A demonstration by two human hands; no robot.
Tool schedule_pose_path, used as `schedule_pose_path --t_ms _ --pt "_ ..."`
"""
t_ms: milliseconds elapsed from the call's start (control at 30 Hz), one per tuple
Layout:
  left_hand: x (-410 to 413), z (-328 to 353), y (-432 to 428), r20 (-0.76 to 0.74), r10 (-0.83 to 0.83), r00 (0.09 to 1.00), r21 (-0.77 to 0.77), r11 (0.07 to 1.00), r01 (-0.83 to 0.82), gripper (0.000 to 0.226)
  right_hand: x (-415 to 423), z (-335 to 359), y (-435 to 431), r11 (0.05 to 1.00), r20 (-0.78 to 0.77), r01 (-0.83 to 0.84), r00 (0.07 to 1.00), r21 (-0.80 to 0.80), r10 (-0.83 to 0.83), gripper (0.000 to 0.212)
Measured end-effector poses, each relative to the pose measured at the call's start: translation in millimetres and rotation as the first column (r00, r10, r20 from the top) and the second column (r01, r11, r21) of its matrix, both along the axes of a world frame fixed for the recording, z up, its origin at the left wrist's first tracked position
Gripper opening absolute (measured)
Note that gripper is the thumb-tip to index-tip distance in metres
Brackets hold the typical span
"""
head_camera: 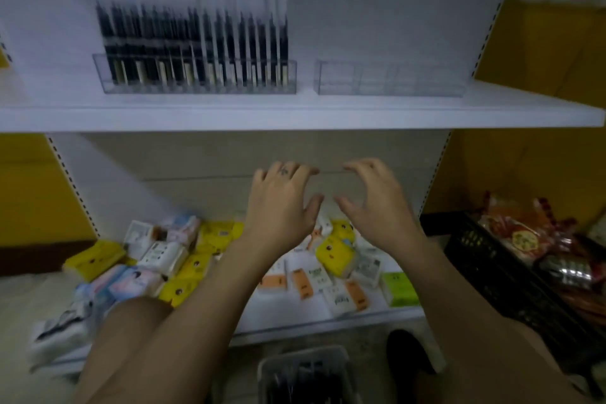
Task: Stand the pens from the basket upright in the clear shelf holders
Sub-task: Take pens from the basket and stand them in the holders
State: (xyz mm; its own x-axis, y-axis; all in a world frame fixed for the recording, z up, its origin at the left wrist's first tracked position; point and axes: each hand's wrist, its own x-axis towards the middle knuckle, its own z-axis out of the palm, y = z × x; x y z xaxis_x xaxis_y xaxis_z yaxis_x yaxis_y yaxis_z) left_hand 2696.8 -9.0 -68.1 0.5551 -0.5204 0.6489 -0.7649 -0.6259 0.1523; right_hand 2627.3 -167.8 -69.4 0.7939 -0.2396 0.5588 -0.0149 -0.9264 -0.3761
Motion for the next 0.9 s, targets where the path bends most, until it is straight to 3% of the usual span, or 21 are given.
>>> schedule_pose_path --t_ms 200,367,533,700,800,900 --pt "-12 -93 -5 -0.341 0.065 0.938 0.229 0.973 0.016 0.042 -17 -107 3 0.992 -0.347 0.064 0.938 0.106 -0.023 0.051" --pt "-15 -179 -1 -0.587 0.144 0.797 0.384 0.916 0.118 0.047 -35 -196 -3 0.972 -0.63 0.127 0.776 0.195 0.025 0.054" --pt "-27 -249 9 -0.747 0.217 0.629 0.455 0.856 0.245 0.033 -44 -252 -7 0.955 -0.738 0.158 0.67 0.252 0.084 0.041" --pt "-37 -295 9 -0.809 0.341 0.479 0.519 0.797 0.308 0.045 -47 -293 7 0.96 -0.864 0.105 0.47 0.258 0.181 0.009" --pt "-38 -319 9 -0.844 0.369 0.389 0.5 0.805 0.319 0.041 -52 -315 14 0.943 -0.899 0.138 0.37 0.302 0.233 0.024" --pt "-35 -344 13 -0.869 0.388 0.307 0.474 0.829 0.297 0.052 -52 -336 12 0.929 -0.921 0.184 0.29 0.321 0.261 0.036"
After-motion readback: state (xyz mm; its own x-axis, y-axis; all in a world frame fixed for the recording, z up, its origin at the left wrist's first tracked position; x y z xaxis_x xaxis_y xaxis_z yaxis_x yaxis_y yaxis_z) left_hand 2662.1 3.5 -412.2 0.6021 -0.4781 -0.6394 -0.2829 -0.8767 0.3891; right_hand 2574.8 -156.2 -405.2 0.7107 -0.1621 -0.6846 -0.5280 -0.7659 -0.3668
